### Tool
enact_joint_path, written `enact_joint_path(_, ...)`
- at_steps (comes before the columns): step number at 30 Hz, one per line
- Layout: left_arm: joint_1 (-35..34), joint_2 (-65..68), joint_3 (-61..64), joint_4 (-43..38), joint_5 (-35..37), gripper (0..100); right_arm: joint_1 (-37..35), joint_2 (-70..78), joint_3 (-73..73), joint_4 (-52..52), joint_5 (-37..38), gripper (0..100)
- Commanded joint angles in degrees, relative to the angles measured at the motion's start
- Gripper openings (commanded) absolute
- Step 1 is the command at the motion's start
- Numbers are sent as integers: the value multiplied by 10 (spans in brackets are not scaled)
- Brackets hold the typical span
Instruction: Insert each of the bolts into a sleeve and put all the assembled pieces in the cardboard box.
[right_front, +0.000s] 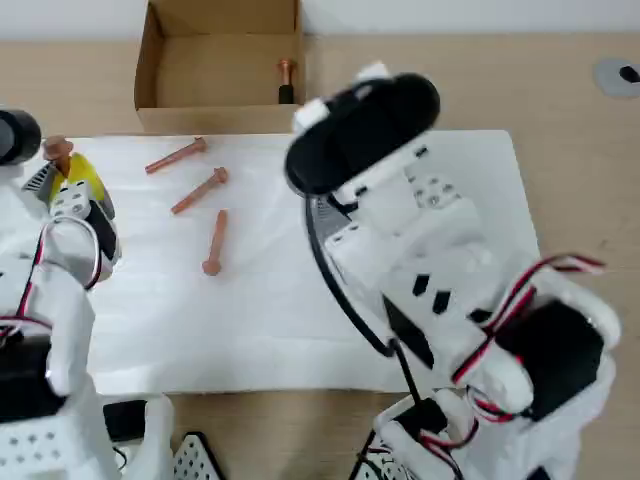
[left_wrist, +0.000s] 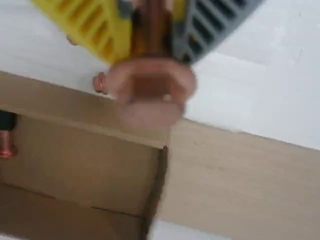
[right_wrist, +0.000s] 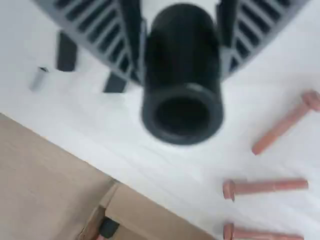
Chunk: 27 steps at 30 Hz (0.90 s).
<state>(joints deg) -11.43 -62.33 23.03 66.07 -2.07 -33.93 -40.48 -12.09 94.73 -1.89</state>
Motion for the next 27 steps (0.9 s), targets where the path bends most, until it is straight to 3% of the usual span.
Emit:
enact_joint_path(1, 61, -33, -48, 22, 9, 9, -8, -99, 141, -113, -15, 10)
enact_joint_path(7, 127, -108, -28, -17, 9, 9, -20, -260, 422, -315, -16, 10)
enact_joint_path(13, 128, -145, 37, -108, 9, 12, -131, -344, 651, -488, -16, 10)
enact_joint_path(21, 136, -145, 40, -120, 9, 10, -188, -286, 742, -657, -16, 10)
enact_joint_path(27, 272, -145, -43, -34, 39, 5, -188, -226, 741, -708, -17, 10)
